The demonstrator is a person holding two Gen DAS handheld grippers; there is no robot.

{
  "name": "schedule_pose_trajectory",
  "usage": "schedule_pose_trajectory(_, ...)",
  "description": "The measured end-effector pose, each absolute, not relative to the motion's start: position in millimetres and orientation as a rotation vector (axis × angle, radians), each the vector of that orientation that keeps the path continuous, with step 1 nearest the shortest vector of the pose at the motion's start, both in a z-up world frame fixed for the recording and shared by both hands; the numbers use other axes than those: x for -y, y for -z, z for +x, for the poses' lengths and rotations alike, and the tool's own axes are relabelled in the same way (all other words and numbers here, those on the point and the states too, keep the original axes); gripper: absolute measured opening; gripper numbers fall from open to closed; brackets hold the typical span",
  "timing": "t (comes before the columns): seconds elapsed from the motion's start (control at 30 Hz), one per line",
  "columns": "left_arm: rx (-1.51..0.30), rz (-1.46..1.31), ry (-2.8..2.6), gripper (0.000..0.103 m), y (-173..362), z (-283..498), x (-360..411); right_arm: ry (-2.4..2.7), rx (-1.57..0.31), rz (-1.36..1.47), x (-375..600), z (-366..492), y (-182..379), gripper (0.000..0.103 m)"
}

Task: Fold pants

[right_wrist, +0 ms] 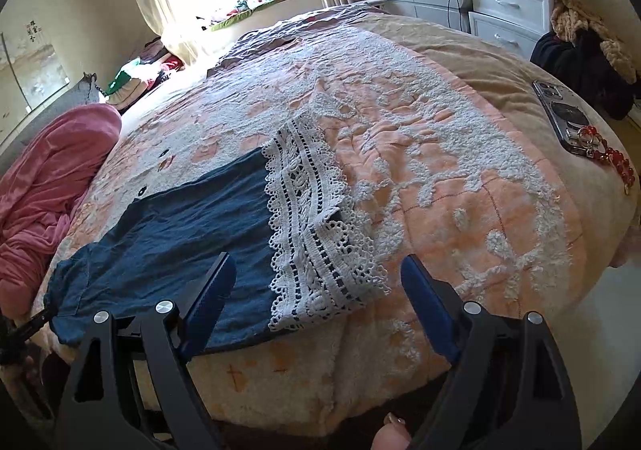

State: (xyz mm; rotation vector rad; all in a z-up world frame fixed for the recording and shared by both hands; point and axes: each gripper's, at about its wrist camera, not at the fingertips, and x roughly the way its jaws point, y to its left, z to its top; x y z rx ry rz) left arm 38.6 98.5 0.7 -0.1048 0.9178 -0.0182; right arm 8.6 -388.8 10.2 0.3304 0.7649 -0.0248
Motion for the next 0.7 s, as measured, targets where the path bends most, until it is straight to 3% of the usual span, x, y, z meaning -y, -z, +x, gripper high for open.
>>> schedule_pose_trajectory(0.13, -0.947, -0.101, 0.003, 0.049, 14, 45, -94, 0.027, -0.799, 0.25, 373, 18, -2, 0.083)
schedule_pose_trajectory(0.3, -0.936, -0.117, -0.031, 0.068, 9, 41, -101, 0.09, -0.888, 0.199, 375, 28, 31, 0.074)
schedule_pose_trajectory(0.7, -0.78, -0.061, 0.071, 0.09, -68, 25, -65, 0.043, -0.785, 0.364, 403, 1, 10, 0.076)
